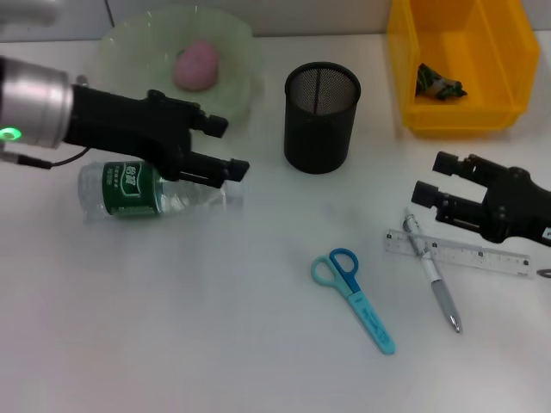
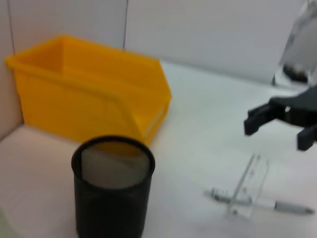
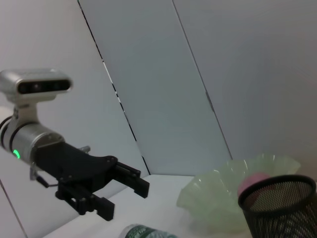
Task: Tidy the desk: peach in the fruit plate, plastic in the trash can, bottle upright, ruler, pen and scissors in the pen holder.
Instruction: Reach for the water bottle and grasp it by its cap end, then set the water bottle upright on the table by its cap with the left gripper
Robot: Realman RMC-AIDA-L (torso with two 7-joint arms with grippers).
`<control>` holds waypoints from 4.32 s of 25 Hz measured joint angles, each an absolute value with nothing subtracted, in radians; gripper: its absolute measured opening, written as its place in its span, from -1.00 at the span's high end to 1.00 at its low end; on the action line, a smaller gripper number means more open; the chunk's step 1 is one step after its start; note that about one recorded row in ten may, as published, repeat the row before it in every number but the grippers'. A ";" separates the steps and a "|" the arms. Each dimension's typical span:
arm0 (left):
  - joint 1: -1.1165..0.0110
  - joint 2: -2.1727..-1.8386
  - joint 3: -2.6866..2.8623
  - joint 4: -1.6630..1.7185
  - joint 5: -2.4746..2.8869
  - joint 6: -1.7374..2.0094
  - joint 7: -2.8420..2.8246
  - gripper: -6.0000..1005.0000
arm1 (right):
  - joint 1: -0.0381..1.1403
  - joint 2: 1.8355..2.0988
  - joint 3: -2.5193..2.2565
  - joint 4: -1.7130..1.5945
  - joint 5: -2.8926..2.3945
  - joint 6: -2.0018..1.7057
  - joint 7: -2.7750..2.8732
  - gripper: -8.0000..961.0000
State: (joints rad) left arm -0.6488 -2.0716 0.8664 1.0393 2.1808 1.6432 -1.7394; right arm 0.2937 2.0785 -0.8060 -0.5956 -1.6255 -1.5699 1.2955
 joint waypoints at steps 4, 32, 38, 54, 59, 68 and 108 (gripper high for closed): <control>-0.685 -2.072 0.988 1.072 2.244 1.570 -1.801 -0.50 | 0.291 2.078 -0.792 -0.561 -1.623 -1.568 1.270 -0.60; -0.743 -2.079 1.444 1.084 2.478 1.281 -1.986 -0.50 | 0.329 2.080 -0.770 -0.462 -1.623 -1.544 1.229 -0.60; -0.749 -2.080 1.497 1.029 2.517 1.203 -2.010 -0.50 | 0.332 2.080 -0.770 -0.451 -1.622 -1.538 1.229 -0.60; -0.758 -2.080 1.532 0.964 2.544 1.137 -2.013 -0.49 | 0.362 2.079 -0.770 -0.424 -1.620 -1.519 1.229 -0.60; -0.759 -2.080 1.533 0.959 2.545 1.129 -2.005 -0.48 | 0.366 2.079 -0.770 -0.422 -1.620 -1.518 1.229 -0.60; -0.761 -2.080 1.547 0.951 2.565 1.102 -1.988 -0.28 | 0.373 2.079 -0.770 -0.422 -1.620 -1.504 1.229 -0.60; -0.446 -2.069 1.287 1.402 2.131 1.199 -1.970 0.11 | 0.425 2.082 -0.768 -0.397 -1.604 -1.453 1.229 -0.60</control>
State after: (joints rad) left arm -0.4465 -2.0693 1.2875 1.4017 2.1313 1.1992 -1.9700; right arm 0.4250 2.0818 -0.7685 -0.3966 -1.6044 -1.4526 1.2287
